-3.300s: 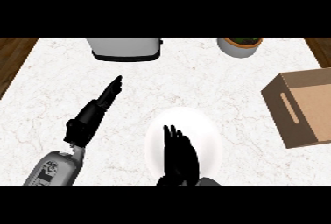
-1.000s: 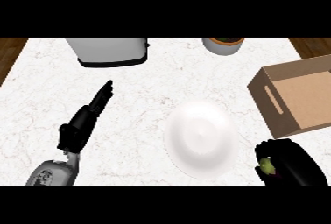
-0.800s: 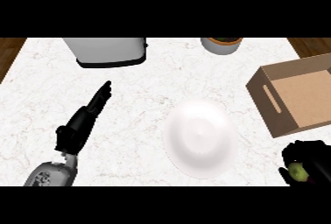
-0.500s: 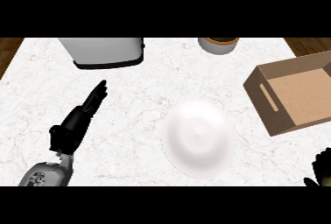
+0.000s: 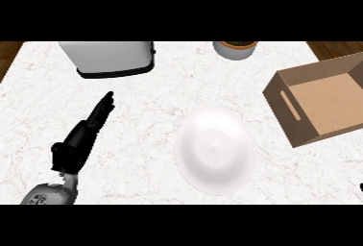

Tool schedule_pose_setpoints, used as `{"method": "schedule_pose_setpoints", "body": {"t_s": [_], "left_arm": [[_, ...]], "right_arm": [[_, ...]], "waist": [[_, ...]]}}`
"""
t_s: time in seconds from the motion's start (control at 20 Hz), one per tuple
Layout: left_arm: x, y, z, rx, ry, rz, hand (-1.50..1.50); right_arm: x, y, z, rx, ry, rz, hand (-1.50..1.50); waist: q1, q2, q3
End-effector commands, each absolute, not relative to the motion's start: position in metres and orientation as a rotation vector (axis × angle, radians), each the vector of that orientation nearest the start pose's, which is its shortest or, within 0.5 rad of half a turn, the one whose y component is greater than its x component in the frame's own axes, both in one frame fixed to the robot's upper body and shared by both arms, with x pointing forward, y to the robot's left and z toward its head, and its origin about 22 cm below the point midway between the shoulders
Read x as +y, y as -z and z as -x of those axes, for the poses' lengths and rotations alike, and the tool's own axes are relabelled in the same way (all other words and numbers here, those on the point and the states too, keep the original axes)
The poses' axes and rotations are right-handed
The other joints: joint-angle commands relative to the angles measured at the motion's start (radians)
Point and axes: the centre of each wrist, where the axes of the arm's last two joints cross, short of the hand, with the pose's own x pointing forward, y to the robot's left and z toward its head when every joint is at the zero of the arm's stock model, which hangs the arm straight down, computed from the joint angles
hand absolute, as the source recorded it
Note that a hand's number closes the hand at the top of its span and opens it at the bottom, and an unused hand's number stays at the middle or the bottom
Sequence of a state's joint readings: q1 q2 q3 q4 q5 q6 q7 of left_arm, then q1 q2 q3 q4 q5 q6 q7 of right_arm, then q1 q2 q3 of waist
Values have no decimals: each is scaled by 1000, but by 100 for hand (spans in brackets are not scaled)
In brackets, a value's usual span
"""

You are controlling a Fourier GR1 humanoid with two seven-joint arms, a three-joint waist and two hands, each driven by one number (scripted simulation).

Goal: Pick the eggplant from the plate and place it in the cardboard box

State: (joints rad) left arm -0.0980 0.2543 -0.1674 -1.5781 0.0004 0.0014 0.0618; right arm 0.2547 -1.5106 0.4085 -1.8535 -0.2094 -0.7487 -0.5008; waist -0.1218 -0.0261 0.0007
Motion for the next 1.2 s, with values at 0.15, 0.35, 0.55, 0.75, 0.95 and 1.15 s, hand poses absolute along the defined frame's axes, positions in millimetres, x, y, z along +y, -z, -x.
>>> {"method": "schedule_pose_setpoints", "body": {"t_s": [0.15, 0.35, 0.55, 0.75, 0.95, 1.15], "left_arm": [[236, -40, -259, -1576, 358, -29, 0], [240, -26, -269, -1560, 375, -30, 0], [223, -41, -284, -1596, 427, -2, 0], [218, -42, -295, -1591, 414, 11, 0], [200, -41, -282, -1585, 451, 38, 0], [203, -63, -290, -1612, 484, 44, 0]], "right_arm": [[-430, -184, -197, -1855, -965, 888, 150], [-467, -212, -204, -1834, -920, 907, 150], [-492, -223, -203, -1811, -862, 893, 150], [-505, -236, -201, -1818, -836, 876, 150], [-514, -253, -207, -1767, -790, 923, 150], [-519, -247, -215, -1733, -781, 1021, 150]], "waist": [[18, 2, -1], [32, 12, -2], [80, 21, -1], [83, 21, -2], [116, 26, -1], [147, 32, 0]]}}
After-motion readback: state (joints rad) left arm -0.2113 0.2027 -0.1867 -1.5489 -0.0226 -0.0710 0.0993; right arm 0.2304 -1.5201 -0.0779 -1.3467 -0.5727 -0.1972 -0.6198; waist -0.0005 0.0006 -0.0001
